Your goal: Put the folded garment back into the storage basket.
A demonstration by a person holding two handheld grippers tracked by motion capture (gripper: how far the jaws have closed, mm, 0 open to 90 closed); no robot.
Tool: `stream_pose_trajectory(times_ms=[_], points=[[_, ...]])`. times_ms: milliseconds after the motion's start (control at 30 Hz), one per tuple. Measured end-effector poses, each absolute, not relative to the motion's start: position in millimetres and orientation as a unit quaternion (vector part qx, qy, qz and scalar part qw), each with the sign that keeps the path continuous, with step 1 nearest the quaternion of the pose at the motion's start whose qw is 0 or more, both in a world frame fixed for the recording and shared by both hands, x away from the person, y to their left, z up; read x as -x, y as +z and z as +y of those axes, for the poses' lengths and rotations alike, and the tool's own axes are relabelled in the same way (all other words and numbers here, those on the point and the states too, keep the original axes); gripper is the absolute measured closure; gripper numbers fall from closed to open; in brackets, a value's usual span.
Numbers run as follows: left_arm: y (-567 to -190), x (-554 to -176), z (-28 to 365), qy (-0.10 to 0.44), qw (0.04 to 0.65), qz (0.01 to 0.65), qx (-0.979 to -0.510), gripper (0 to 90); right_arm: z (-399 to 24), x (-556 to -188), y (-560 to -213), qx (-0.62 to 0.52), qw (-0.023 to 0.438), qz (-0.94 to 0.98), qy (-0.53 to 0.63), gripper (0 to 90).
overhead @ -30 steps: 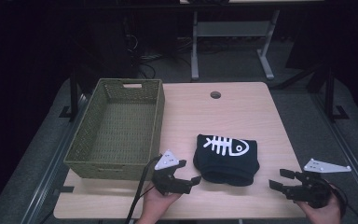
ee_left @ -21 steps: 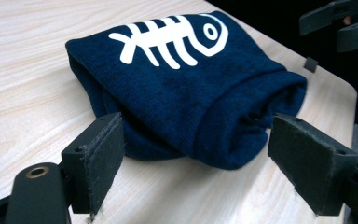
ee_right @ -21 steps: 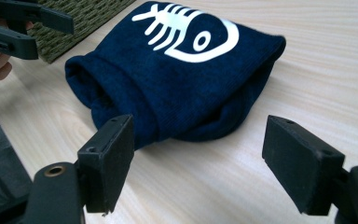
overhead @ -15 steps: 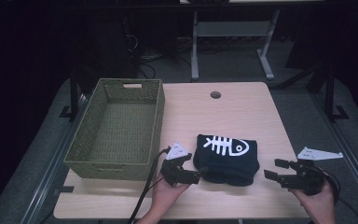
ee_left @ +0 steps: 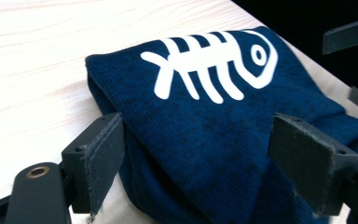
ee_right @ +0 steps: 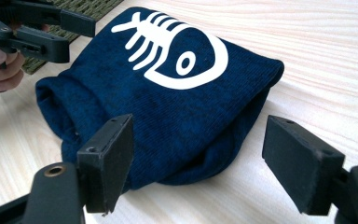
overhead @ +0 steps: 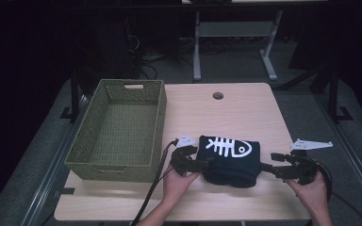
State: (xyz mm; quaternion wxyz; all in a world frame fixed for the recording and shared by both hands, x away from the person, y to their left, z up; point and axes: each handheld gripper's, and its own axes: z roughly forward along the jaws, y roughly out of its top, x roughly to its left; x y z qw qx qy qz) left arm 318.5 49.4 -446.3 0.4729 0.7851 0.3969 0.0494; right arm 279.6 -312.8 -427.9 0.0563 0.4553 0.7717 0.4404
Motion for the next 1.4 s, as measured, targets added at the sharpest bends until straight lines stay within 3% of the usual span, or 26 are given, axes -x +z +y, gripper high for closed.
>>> stream_pose_trajectory(times_ms=[500,833,1100,1400], points=[[-456.5,-341.1,48.3,0.035,0.460,0.437,-0.772,18.7,-305.8,-305.4,-440.8,-0.475,0.040,0.769,0.426,25.2],[-468.9,-348.6,46.0,0.015,0.436,0.451,-0.779,21.7,-297.1,-321.8,-457.4,-0.497,0.017,0.768,0.404,32.0],[-473.5,-348.0,45.1,-0.007,0.439,0.451,-0.777,34.7,-288.7,-323.8,-466.9,-0.512,0.009,0.763,0.394,41.3],[-471.9,-344.6,43.9,-0.030,0.450,0.440,-0.777,61.2,-283.2,-319.5,-472.3,-0.515,0.006,0.756,0.404,60.0]])
